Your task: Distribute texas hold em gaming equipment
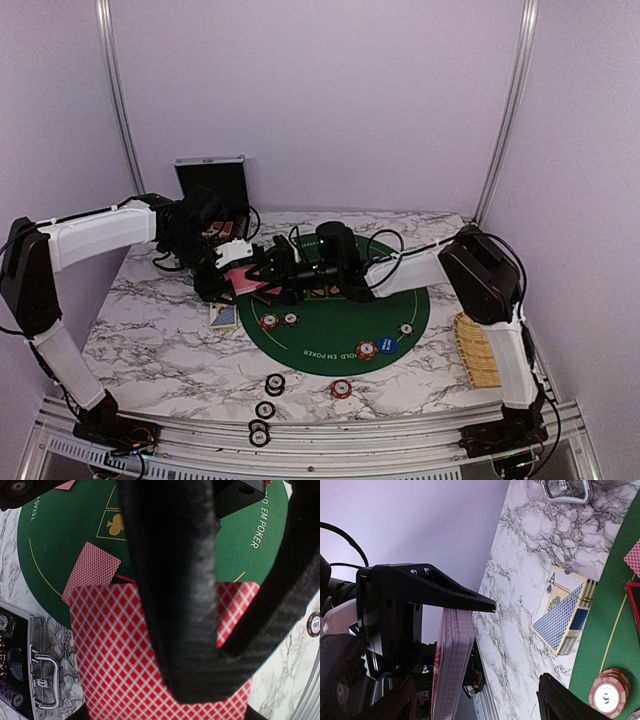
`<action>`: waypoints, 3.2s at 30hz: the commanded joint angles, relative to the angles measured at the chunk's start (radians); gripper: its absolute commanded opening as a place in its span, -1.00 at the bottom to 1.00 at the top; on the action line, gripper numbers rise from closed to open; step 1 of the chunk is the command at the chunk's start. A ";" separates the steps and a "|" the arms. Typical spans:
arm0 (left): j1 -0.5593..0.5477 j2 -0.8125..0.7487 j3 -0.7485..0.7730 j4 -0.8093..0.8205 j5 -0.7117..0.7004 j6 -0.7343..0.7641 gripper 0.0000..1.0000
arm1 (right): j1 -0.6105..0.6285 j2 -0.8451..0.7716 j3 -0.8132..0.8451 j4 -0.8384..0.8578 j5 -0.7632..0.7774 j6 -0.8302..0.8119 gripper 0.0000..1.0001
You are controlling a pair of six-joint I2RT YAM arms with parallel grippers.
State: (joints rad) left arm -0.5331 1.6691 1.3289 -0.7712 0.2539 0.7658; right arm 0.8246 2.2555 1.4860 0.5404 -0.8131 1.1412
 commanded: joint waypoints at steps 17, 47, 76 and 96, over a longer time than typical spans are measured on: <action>-0.012 0.006 0.016 -0.018 0.027 -0.008 -1.00 | 0.025 0.146 0.231 -0.195 -0.009 -0.052 0.53; -0.011 -0.007 -0.006 -0.019 0.007 0.000 -1.00 | -0.010 -0.005 0.035 -0.140 -0.007 -0.076 -0.03; 0.008 -0.021 -0.036 0.006 0.005 -0.006 -1.00 | -0.035 -0.098 -0.005 -0.240 0.014 -0.144 -0.45; 0.021 -0.032 -0.048 0.007 0.015 0.003 -1.00 | -0.069 -0.203 -0.079 -0.362 -0.034 -0.245 -0.94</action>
State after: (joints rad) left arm -0.5179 1.6844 1.2911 -0.7811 0.2432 0.7662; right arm 0.7753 2.1239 1.4277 0.2413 -0.8310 0.9520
